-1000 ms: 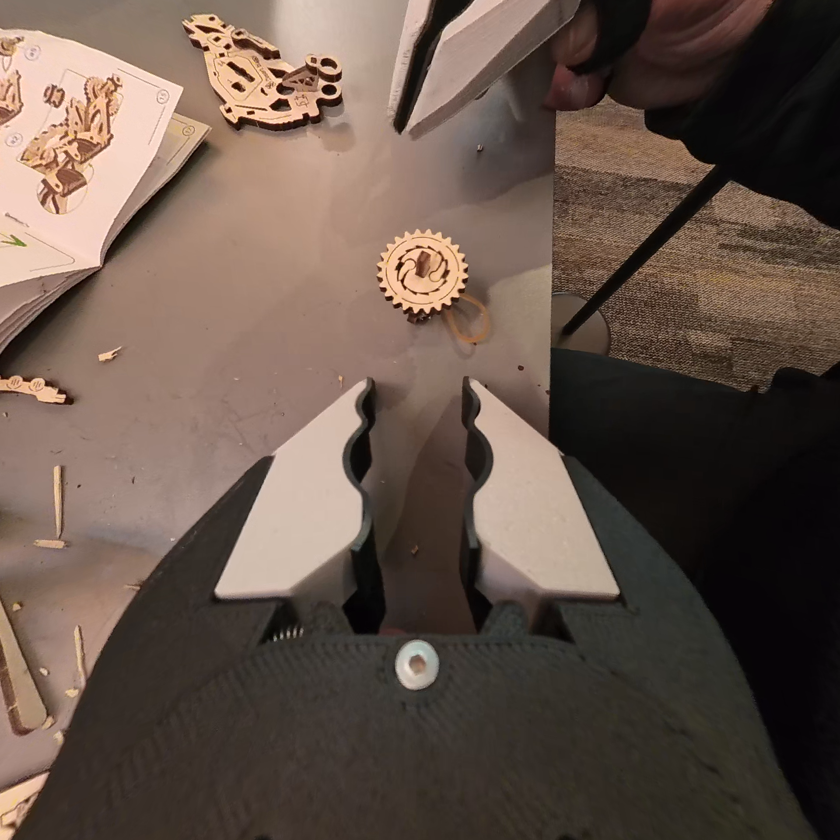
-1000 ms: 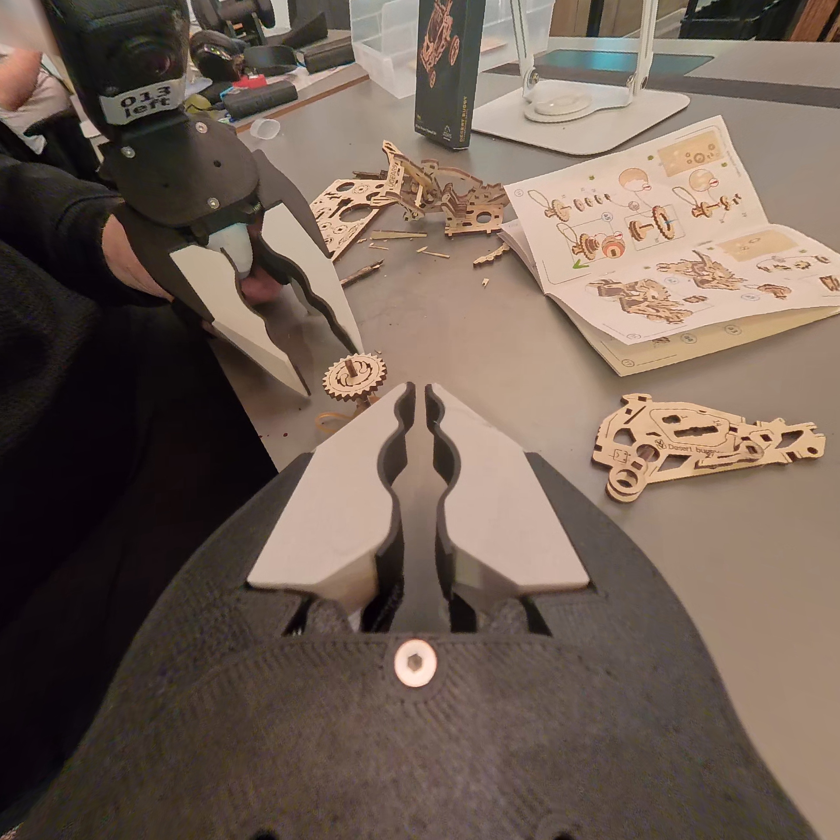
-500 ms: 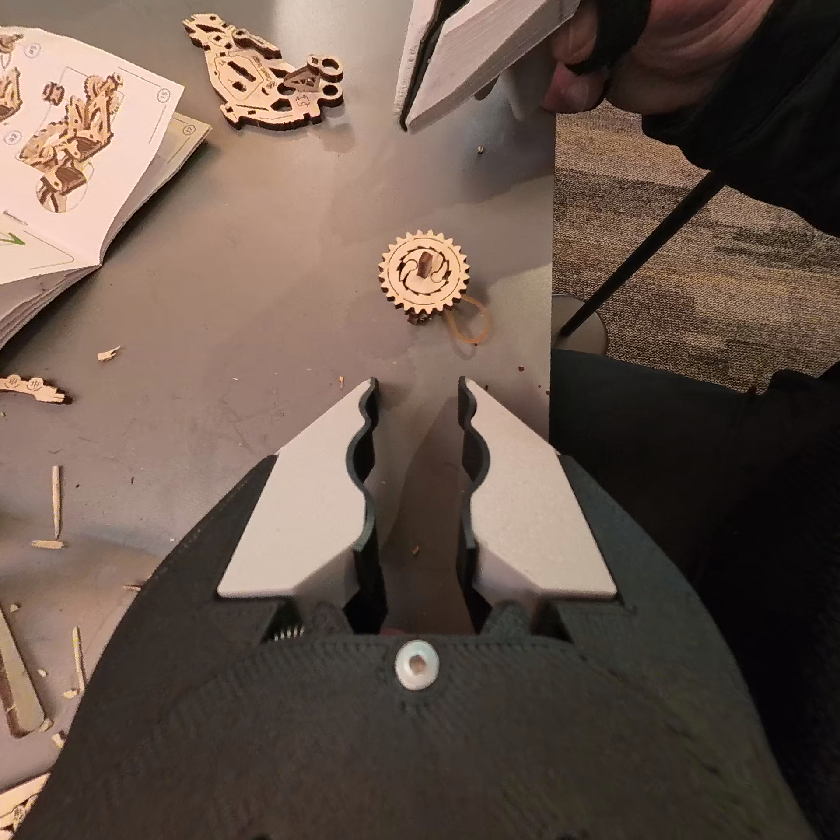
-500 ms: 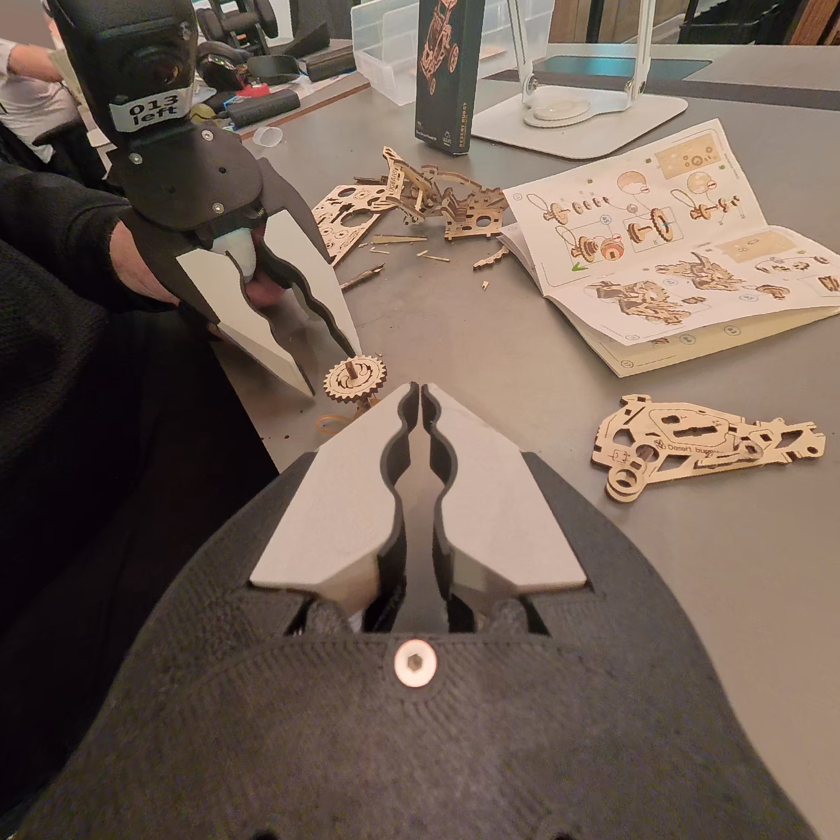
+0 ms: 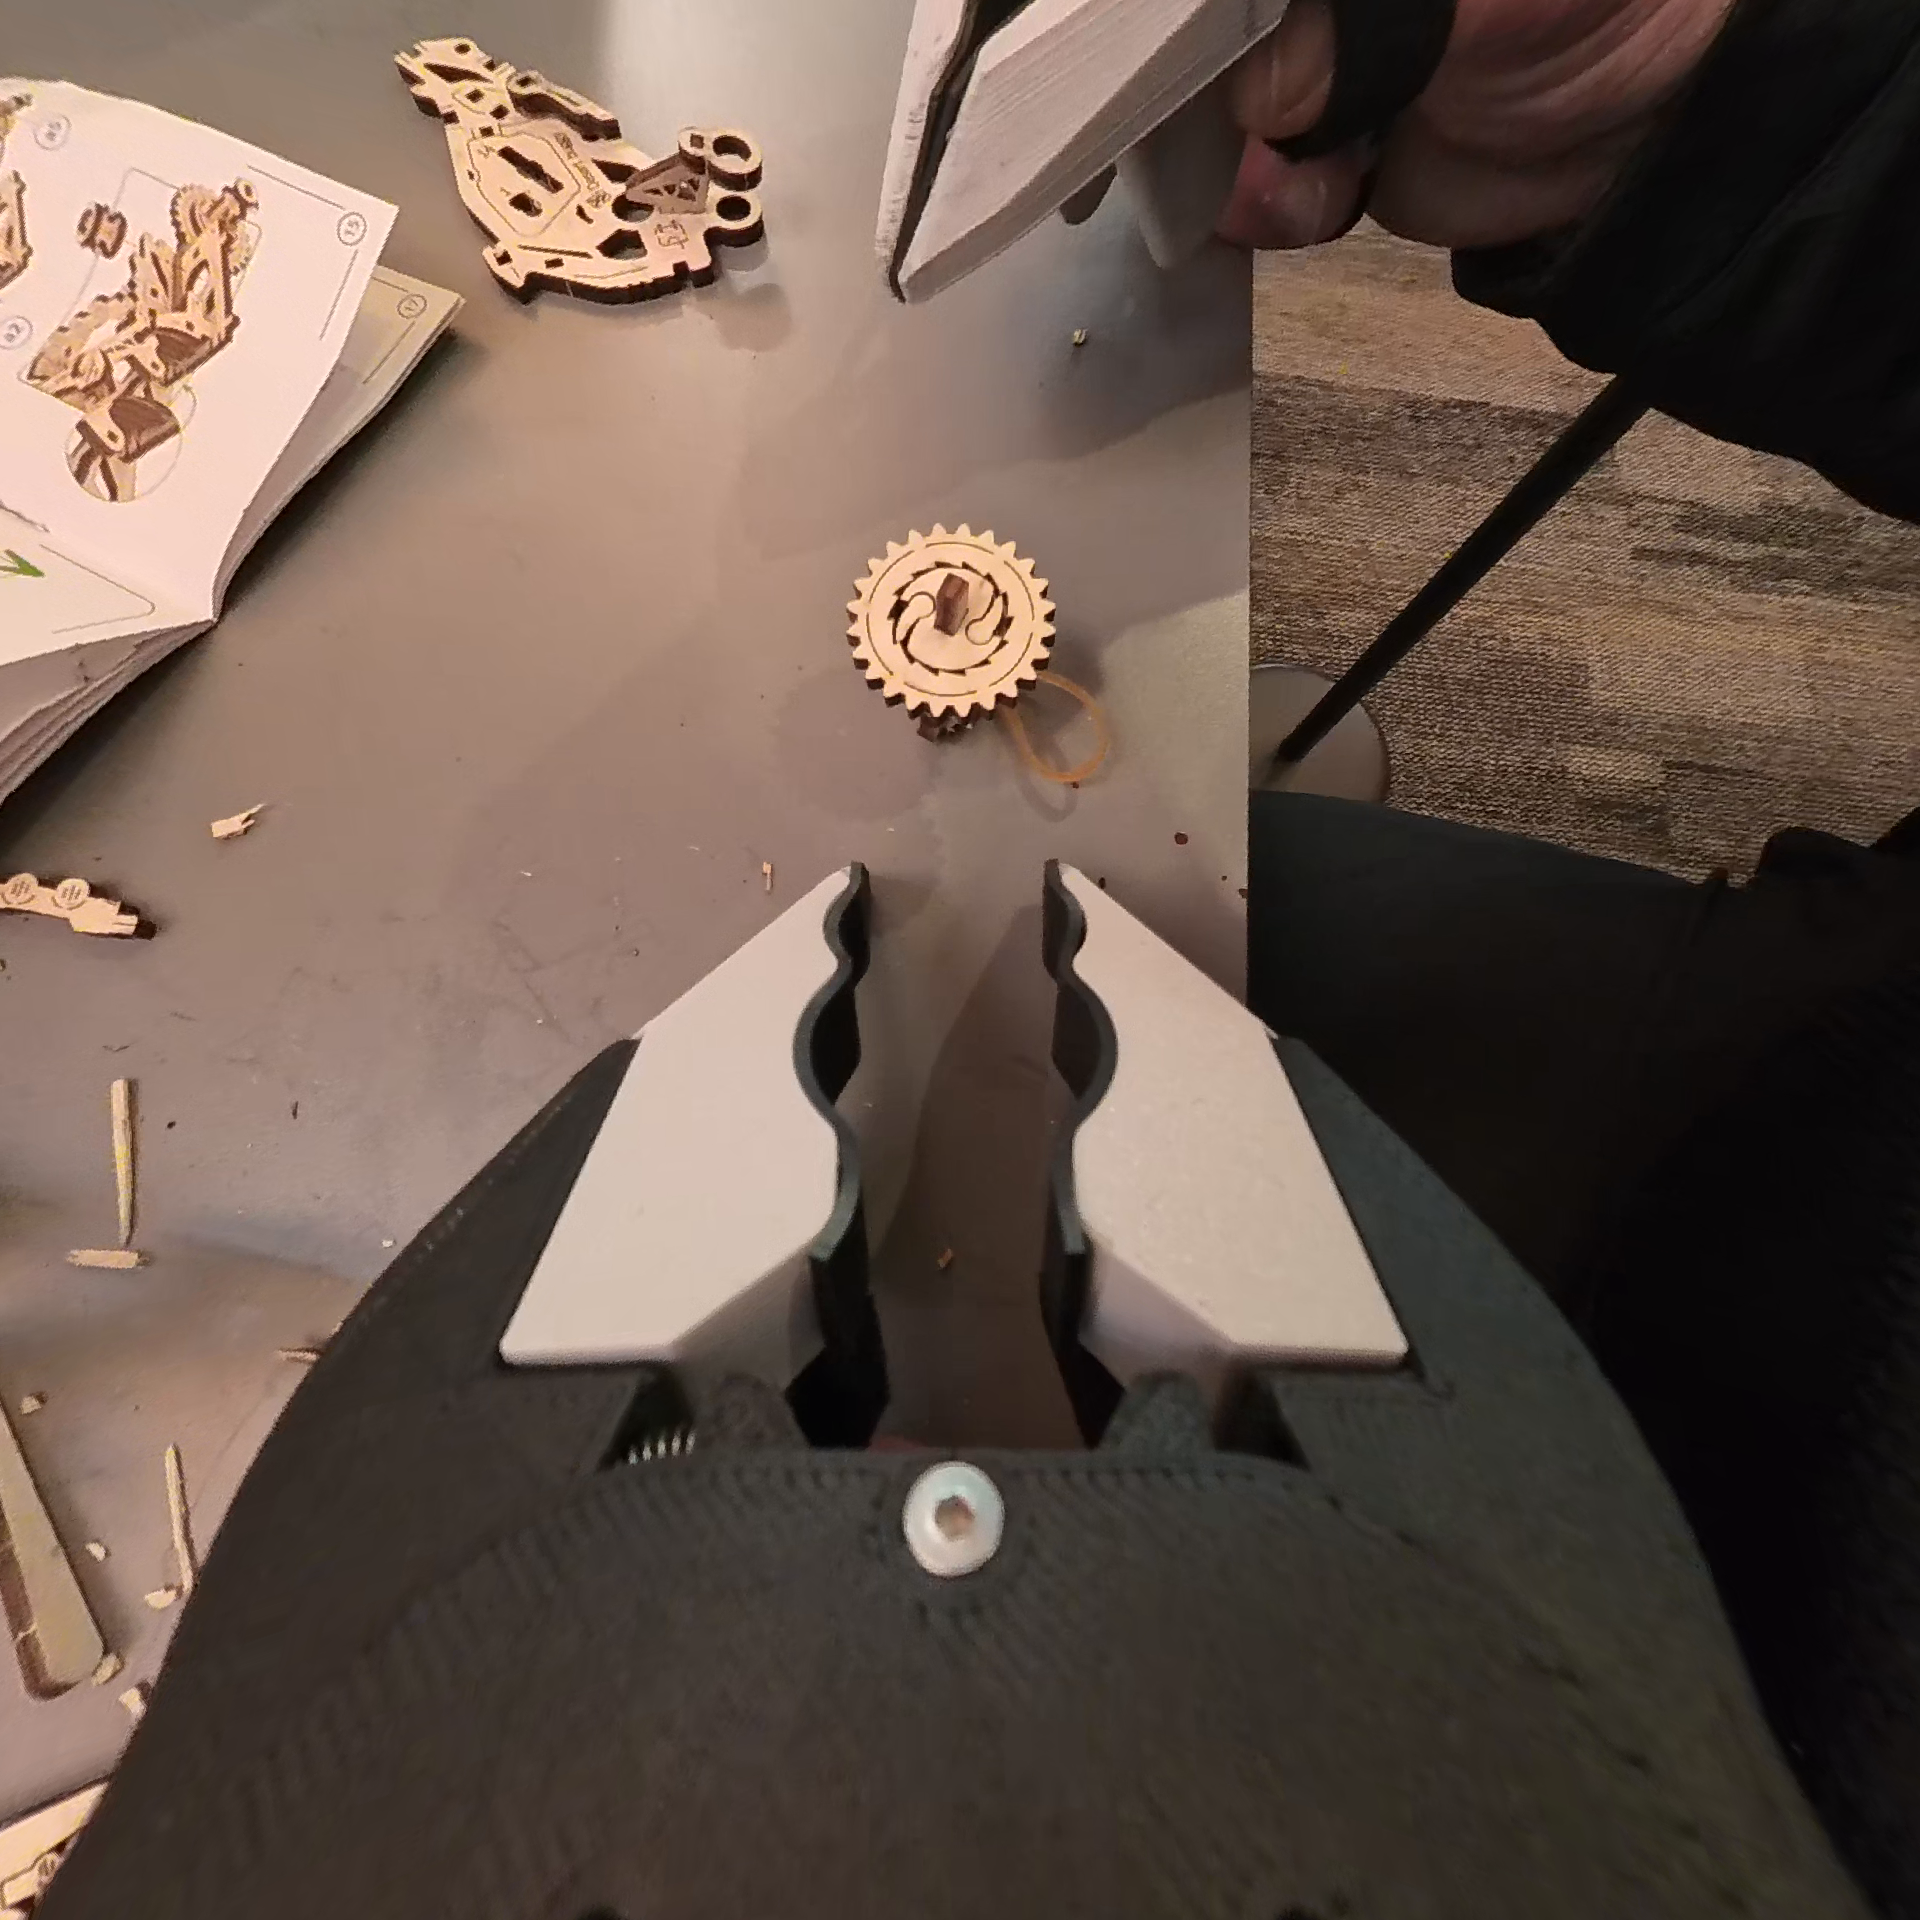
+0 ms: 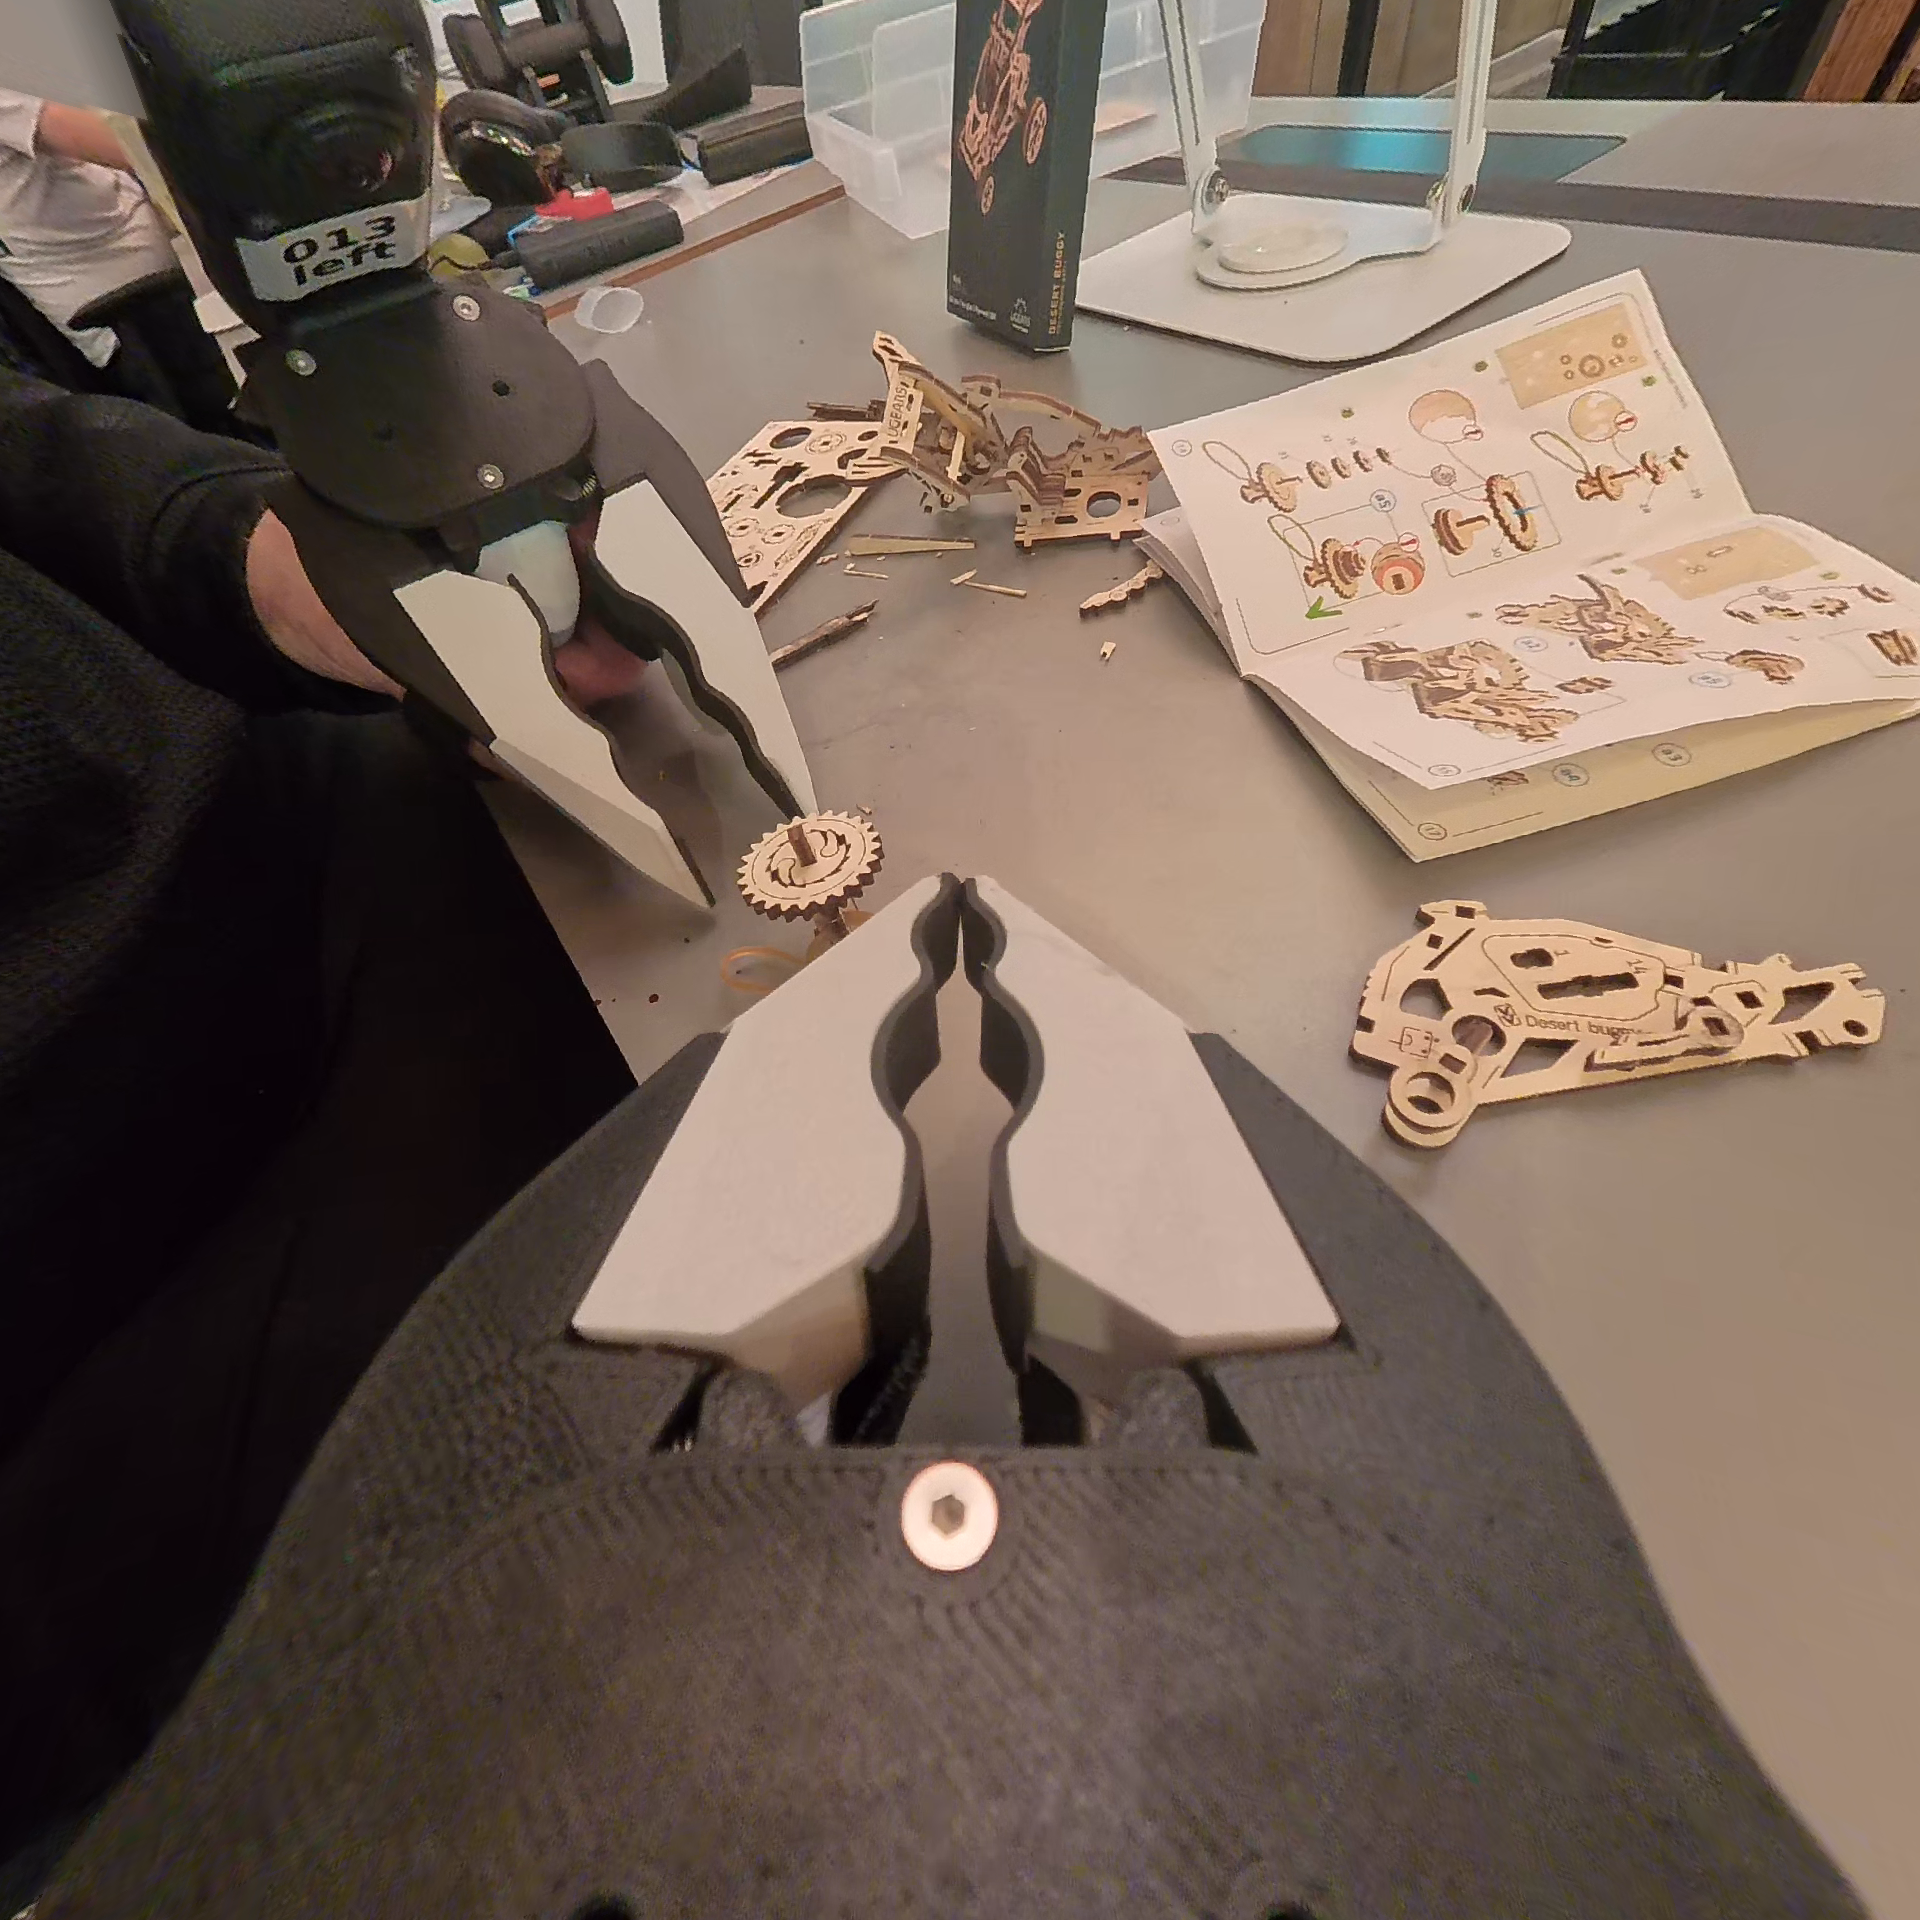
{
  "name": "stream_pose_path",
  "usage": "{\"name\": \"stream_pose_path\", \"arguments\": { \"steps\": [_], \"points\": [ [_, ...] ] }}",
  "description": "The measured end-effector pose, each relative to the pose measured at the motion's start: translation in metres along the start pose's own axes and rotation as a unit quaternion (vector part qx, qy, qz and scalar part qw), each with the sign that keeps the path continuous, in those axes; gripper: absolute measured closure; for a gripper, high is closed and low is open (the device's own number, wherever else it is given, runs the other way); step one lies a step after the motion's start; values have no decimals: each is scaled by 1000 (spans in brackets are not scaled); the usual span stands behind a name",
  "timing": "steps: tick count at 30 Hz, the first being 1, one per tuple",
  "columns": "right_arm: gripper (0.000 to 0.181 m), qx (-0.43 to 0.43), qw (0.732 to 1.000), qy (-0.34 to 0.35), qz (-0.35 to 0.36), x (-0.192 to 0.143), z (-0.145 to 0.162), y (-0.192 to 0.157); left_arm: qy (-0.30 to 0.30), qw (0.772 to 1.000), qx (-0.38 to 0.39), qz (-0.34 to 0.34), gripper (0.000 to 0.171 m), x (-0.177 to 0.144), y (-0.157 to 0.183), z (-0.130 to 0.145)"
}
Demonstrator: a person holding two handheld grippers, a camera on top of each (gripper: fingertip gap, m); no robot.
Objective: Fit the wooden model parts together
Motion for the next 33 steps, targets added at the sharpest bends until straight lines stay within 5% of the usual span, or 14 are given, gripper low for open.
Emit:
{"name": "stream_pose_path", "arguments": {
  "steps": [5, 9, 15, 22, 26, 28, 33],
  "points": [
    [181, -1, 1000, 3, -4, -1, -1, -1, -1, 1000, 17, -2, 133, -1, 3, 1],
    [181, -1, 1000, 5, -5, -1, -1, -1, 2, 999, 30, -32, 108, -4, 1, 2],
    [181, 0, 1000, 5, -8, -1, -1, -2, 44, 978, 93, -182, 103, -60, -23, 6],
    [166, -72, 995, 74, -2, -5, -49, -34, 0, 951, -106, -289, 92, -146, -70, 74],
    [155, -99, 993, 3, -60, 52, -80, -85, -26, 925, -253, -283, 83, -161, -76, 121],
    [127, -88, 990, -68, -86, 97, -74, -106, -24, 914, -322, -246, 85, -157, -71, 132],
    [117, -102, 970, -181, -125, 189, -41, -138, 42, 887, -416, -196, 89, -158, -71, 128]
  ]
}}
Point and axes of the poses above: each gripper's, where its closed fingertips meet, x out along the fingers, z out of its underside, y = z × x across the jaws, the point moved 3 cm from there along -x, back along the fingers, and after that the axes turned 5 degrees about -z, right-handed, at the moved point
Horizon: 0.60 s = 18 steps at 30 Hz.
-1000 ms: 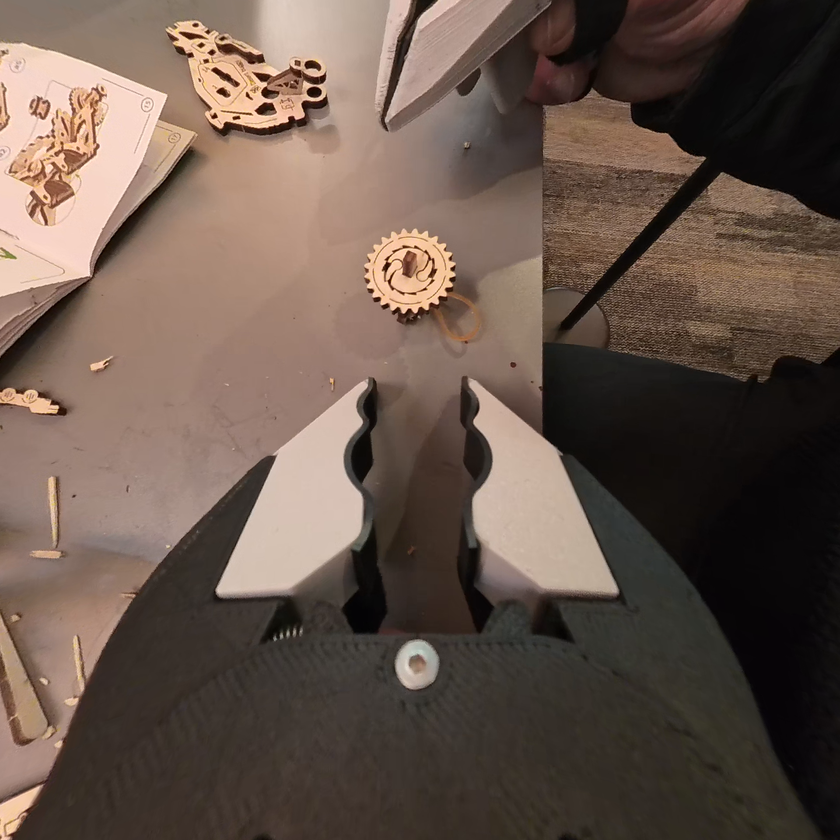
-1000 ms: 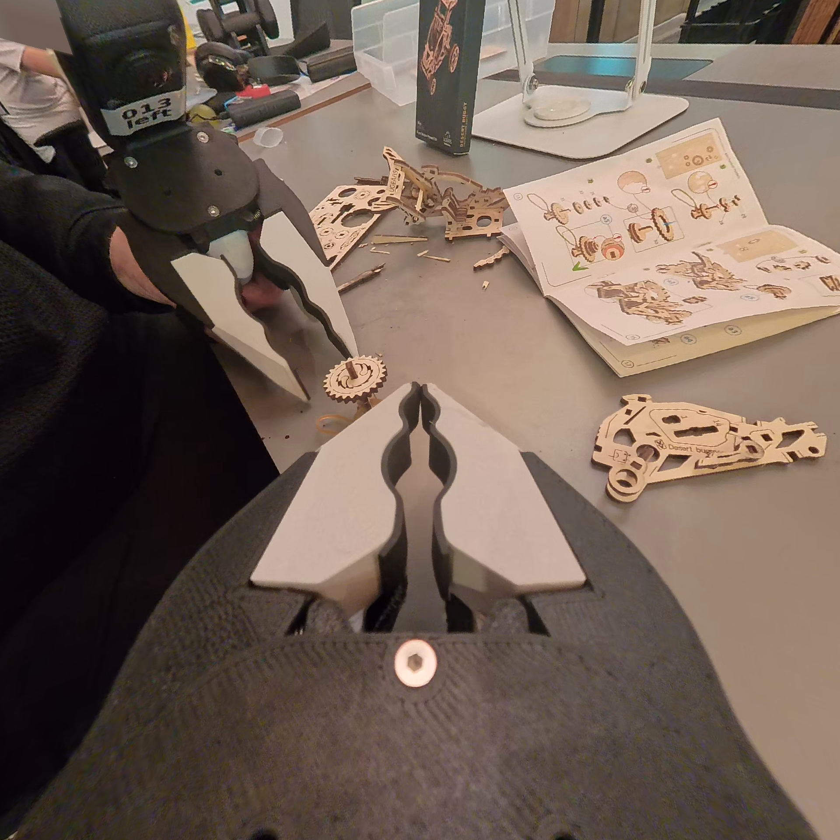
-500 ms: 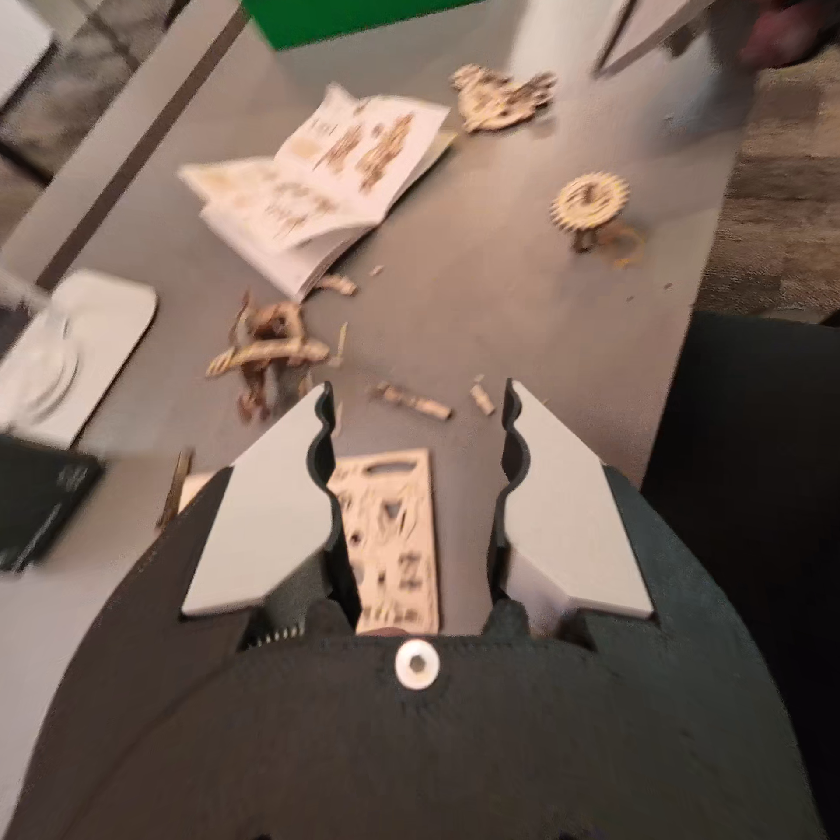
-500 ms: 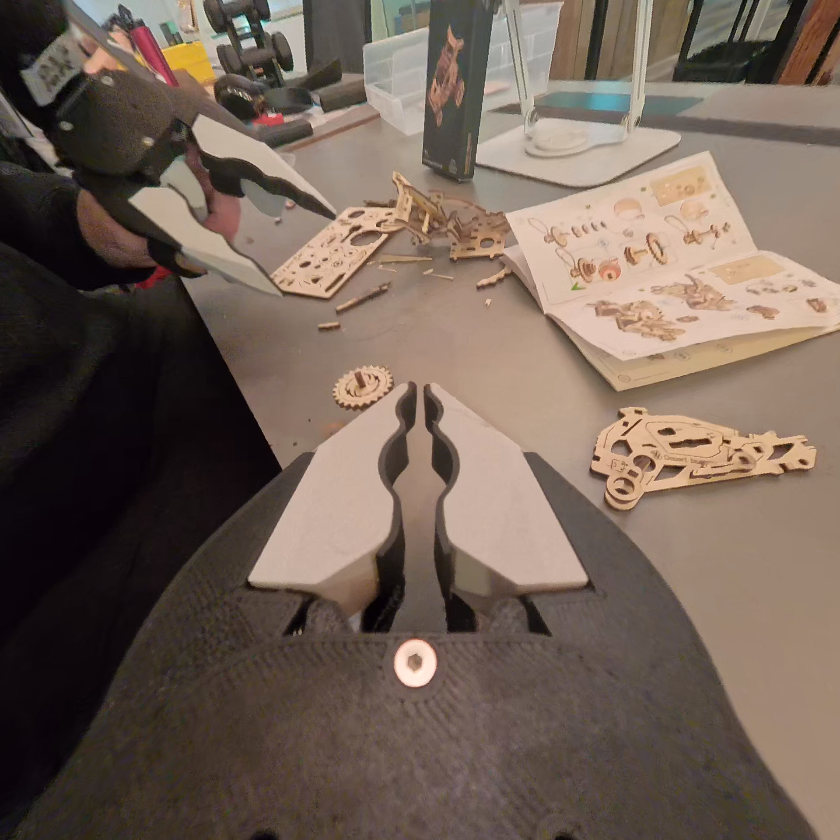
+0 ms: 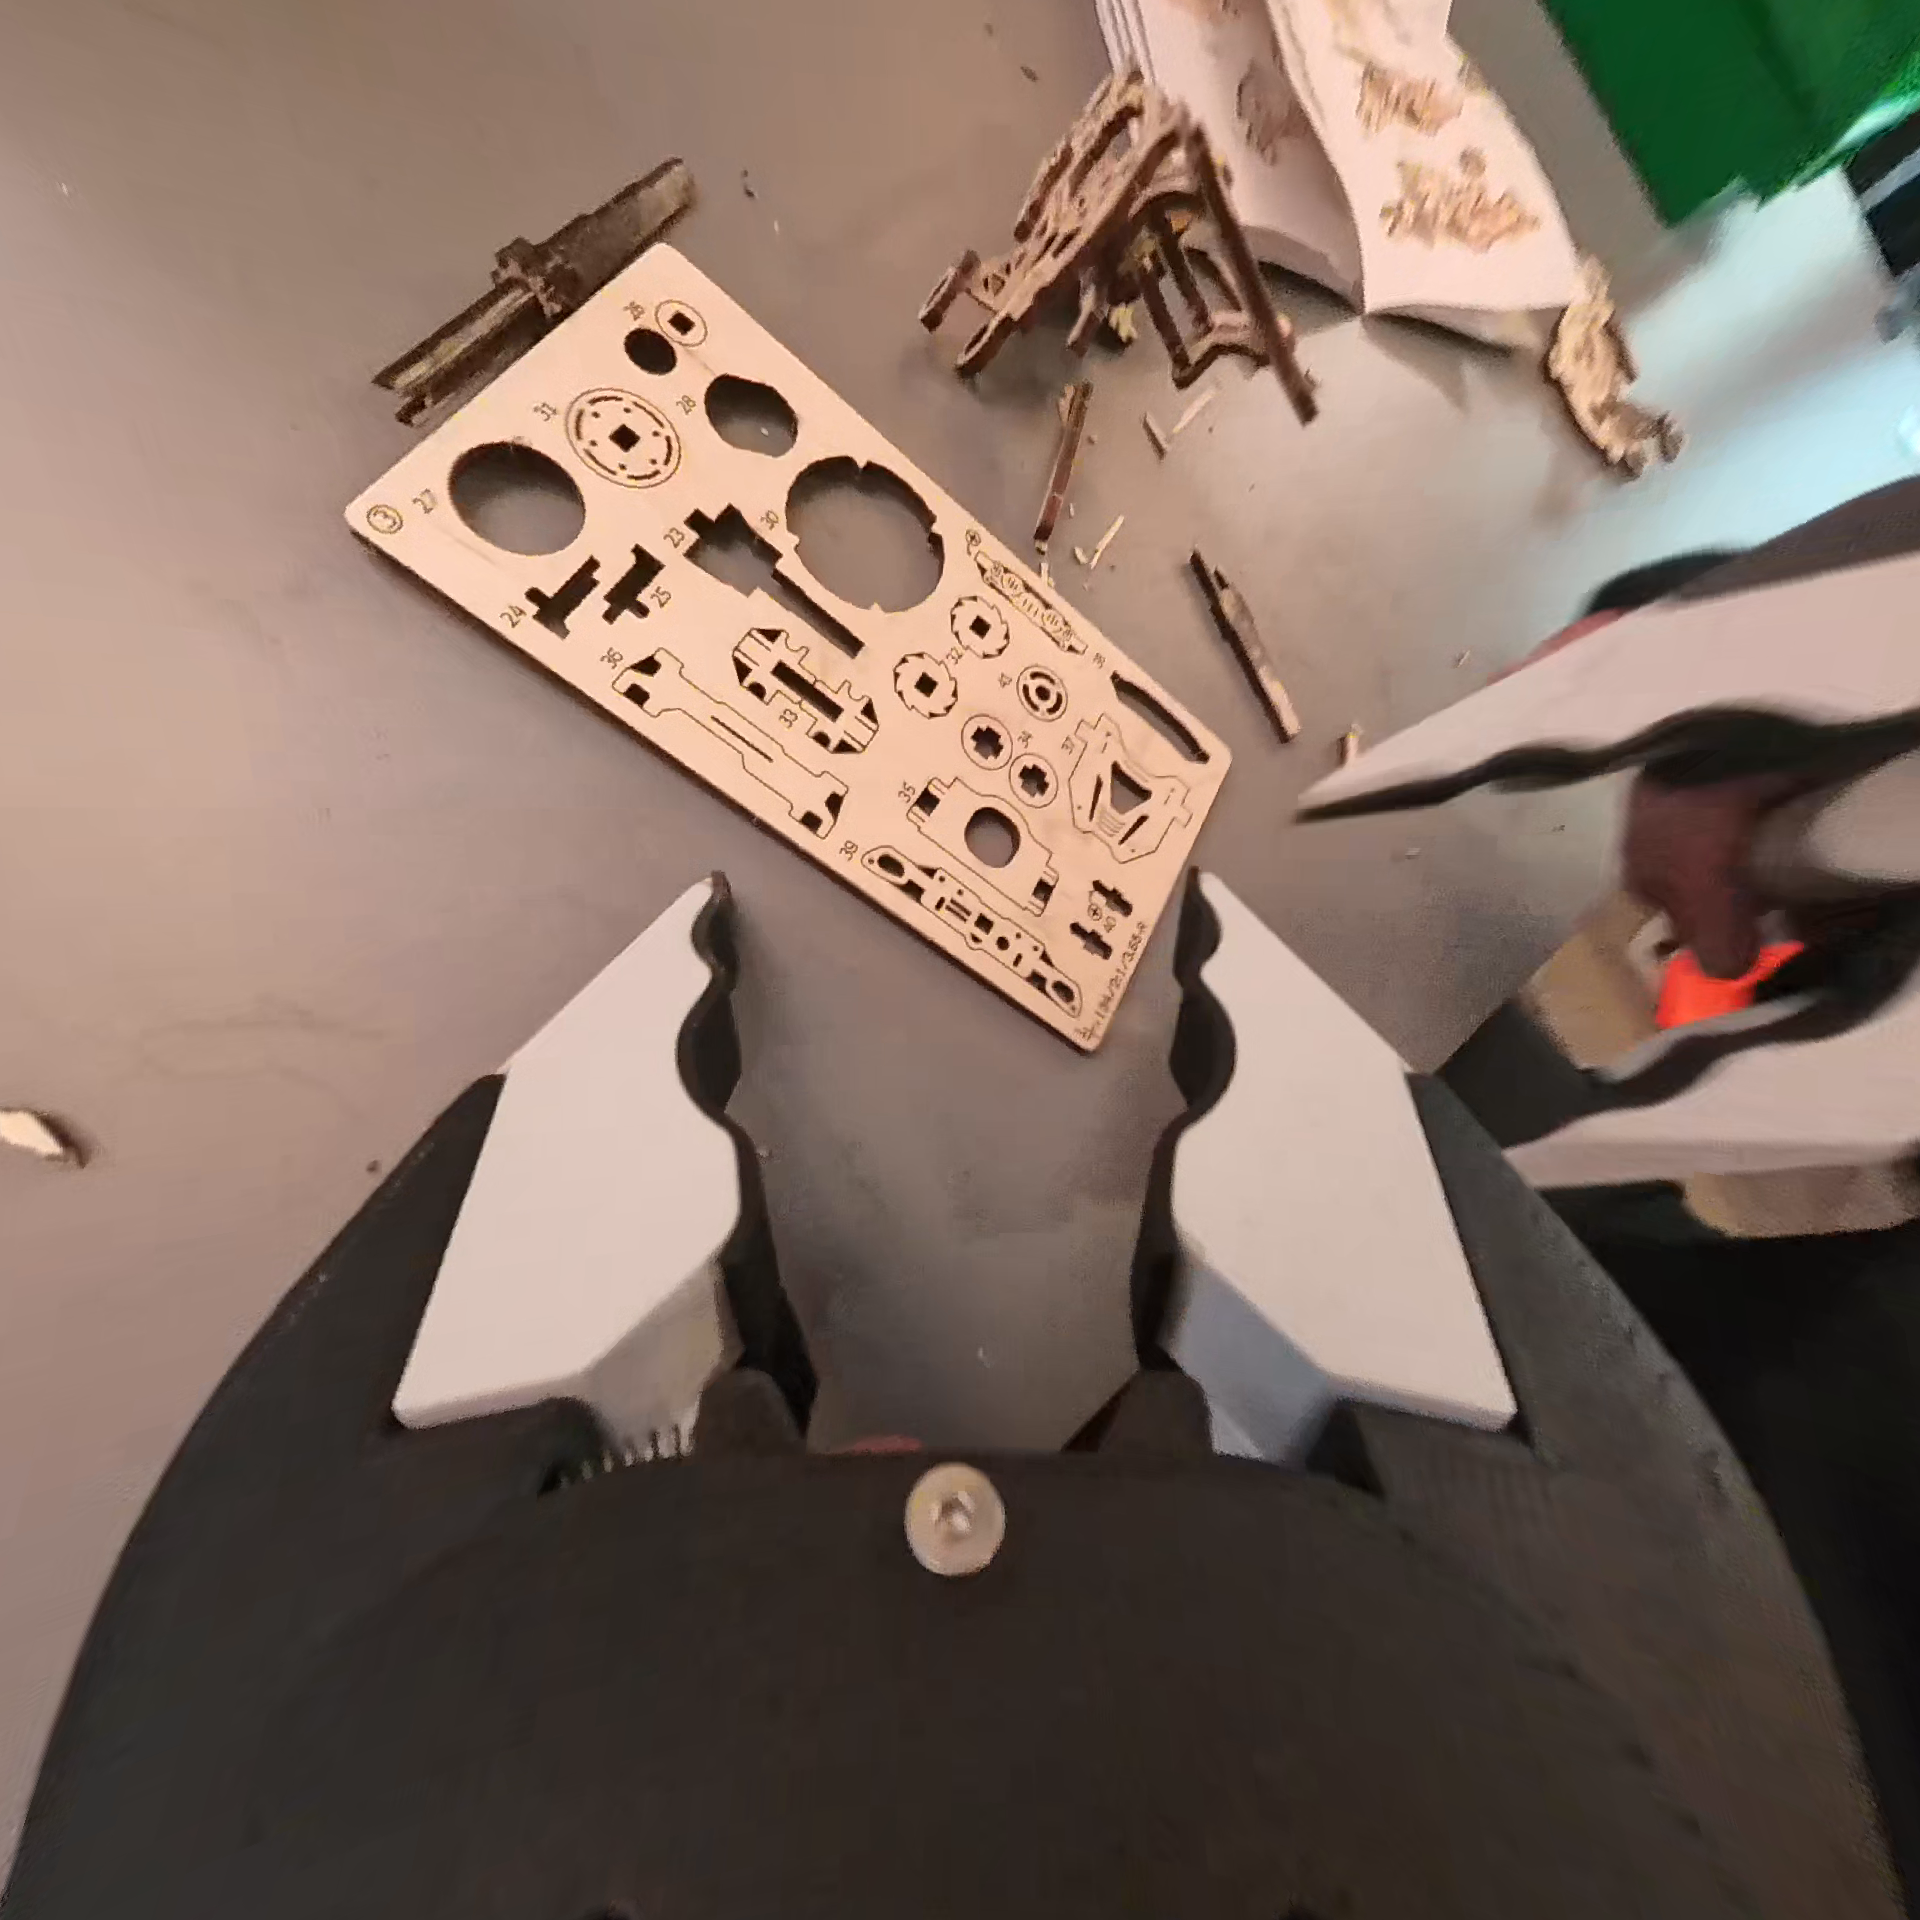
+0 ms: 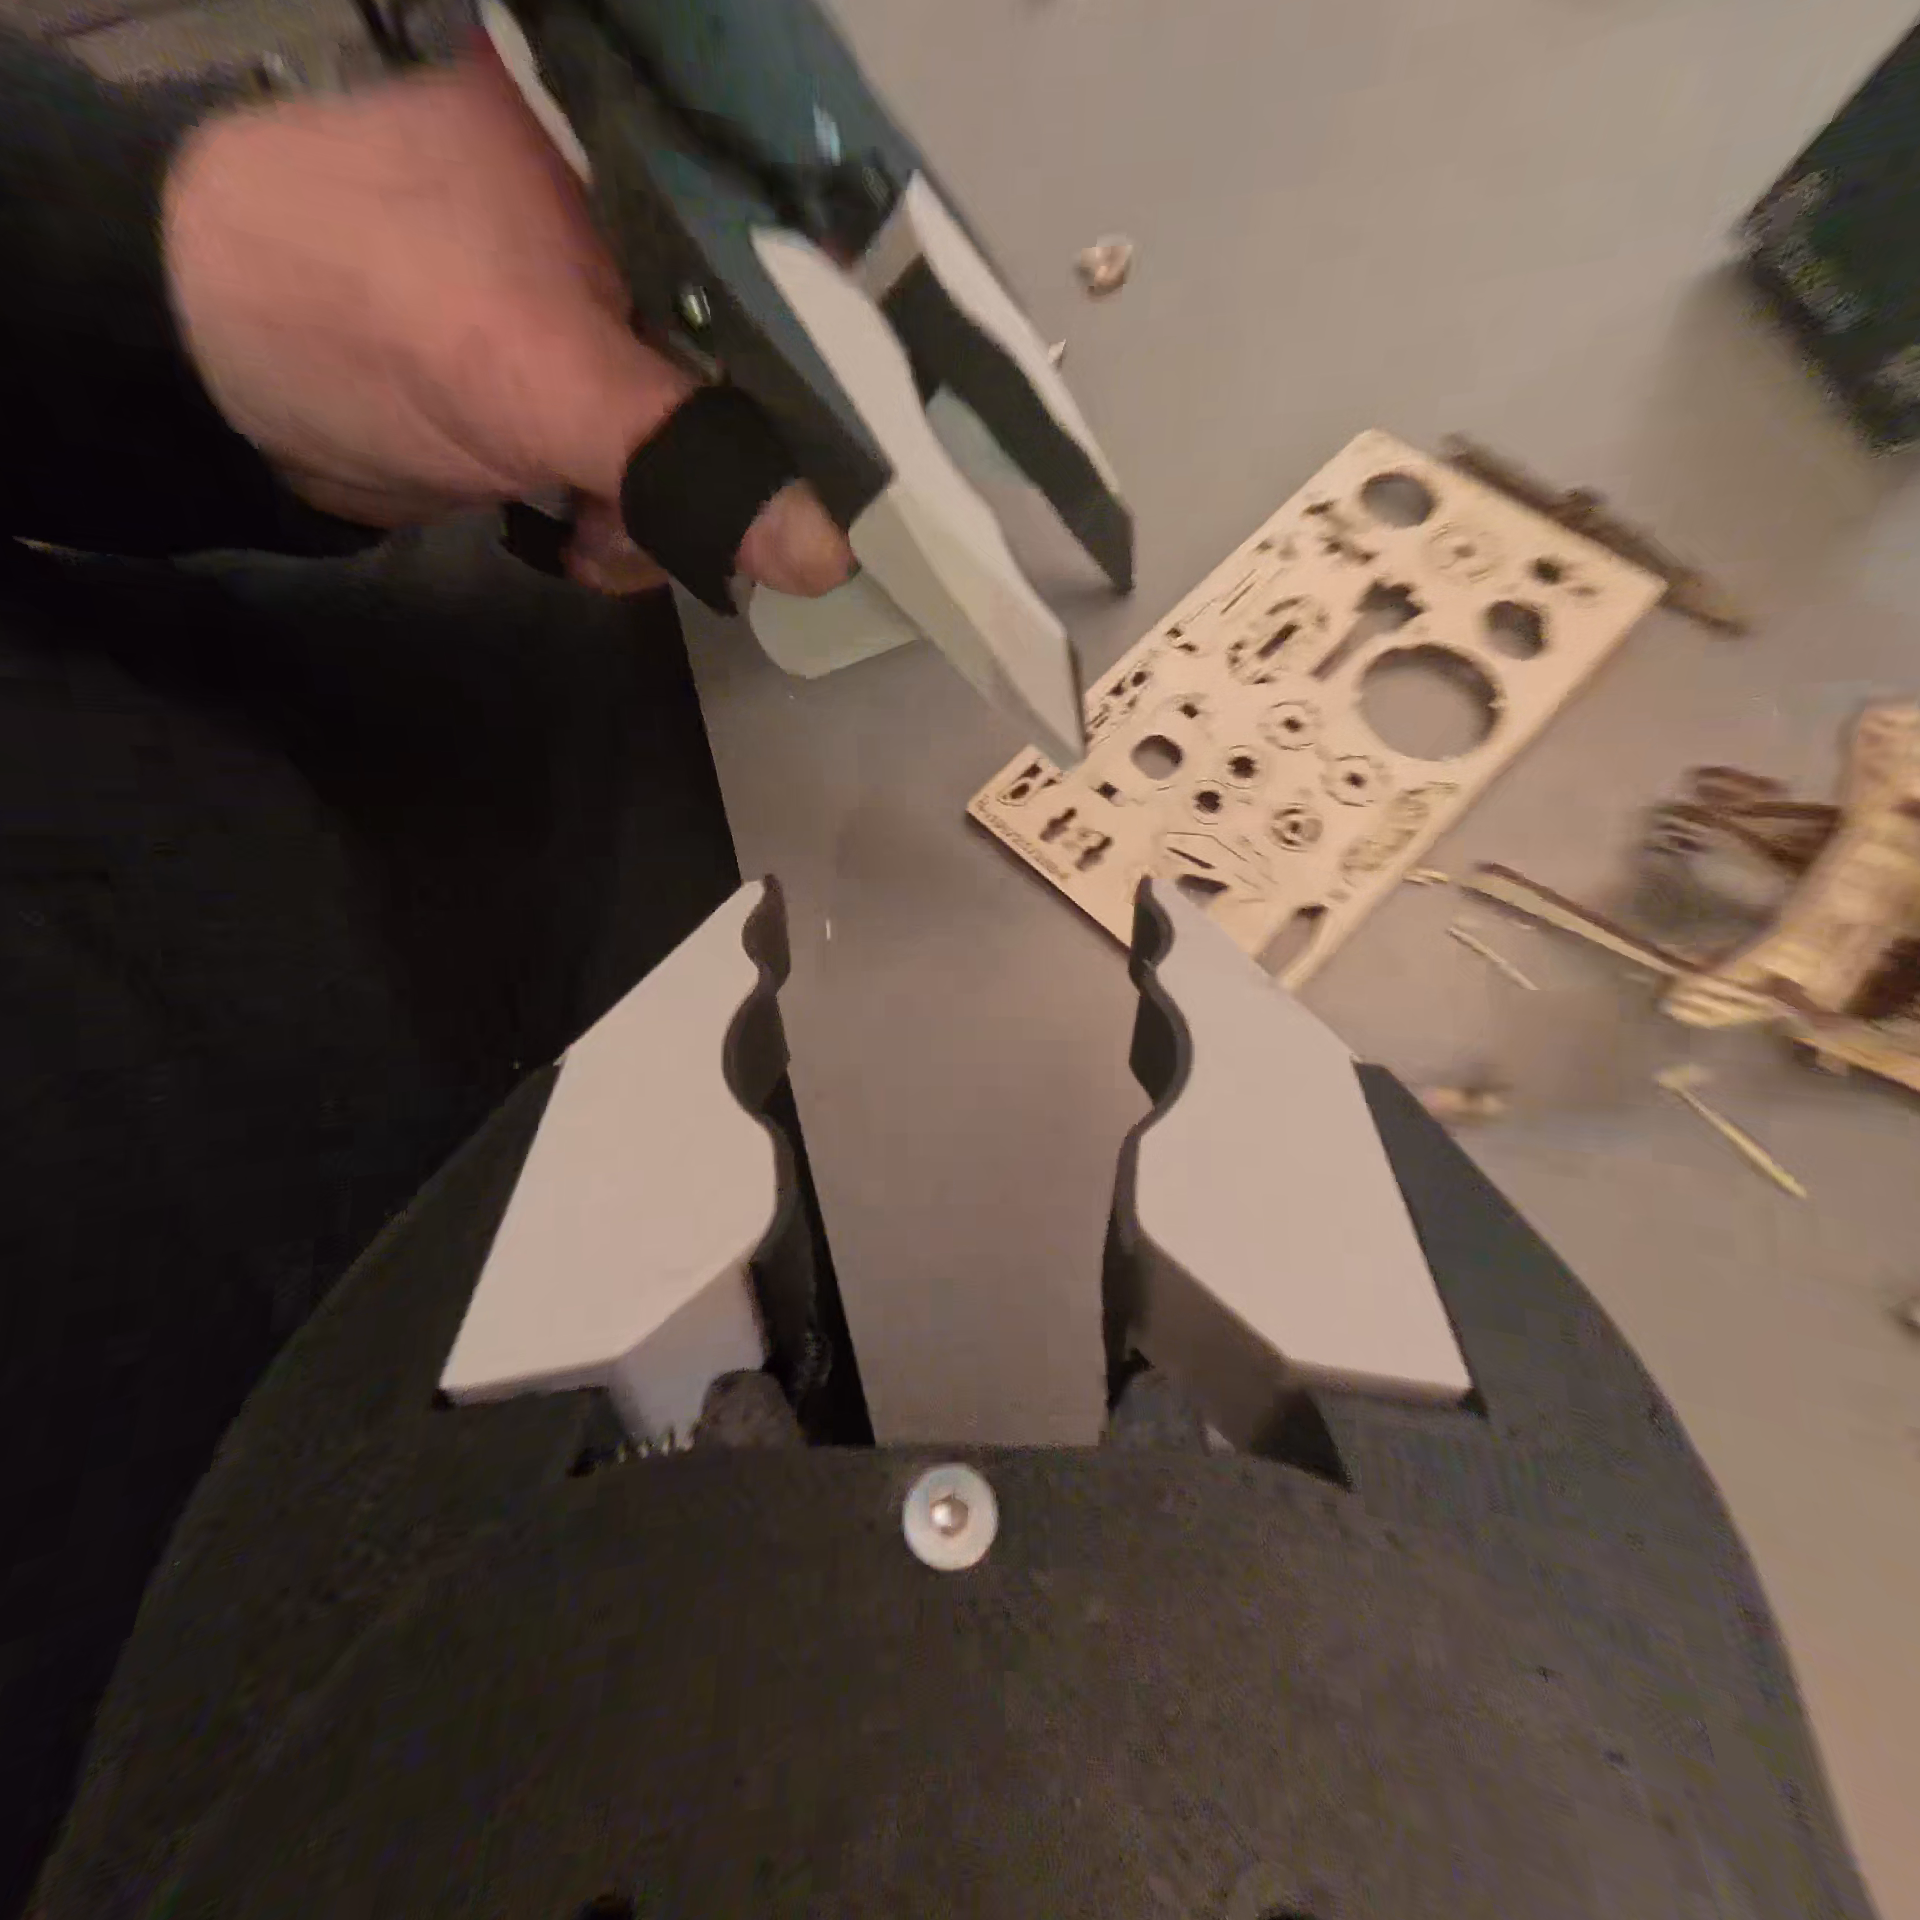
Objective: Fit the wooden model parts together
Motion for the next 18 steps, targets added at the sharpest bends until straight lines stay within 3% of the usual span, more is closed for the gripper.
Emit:
{"name": "stream_pose_path", "arguments": {
  "steps": [4, 10, 14, 18],
  "points": [
    [117, 14, 998, -51, -18, 41, 9, 0, 23, 994, -81, 73, 94, -2, 7, -2],
    [138, 29, 998, -41, -29, 43, 10, -1, 40, 980, -151, 121, 111, 0, 3, -3],
    [171, 21, 996, -54, -62, 47, 11, -11, 37, 973, -168, 155, 116, 5, 15, -1],
    [167, 19, 996, -48, -77, 47, 11, -14, 33, 974, -166, 152, 119, 3, 11, 1]
  ]
}}
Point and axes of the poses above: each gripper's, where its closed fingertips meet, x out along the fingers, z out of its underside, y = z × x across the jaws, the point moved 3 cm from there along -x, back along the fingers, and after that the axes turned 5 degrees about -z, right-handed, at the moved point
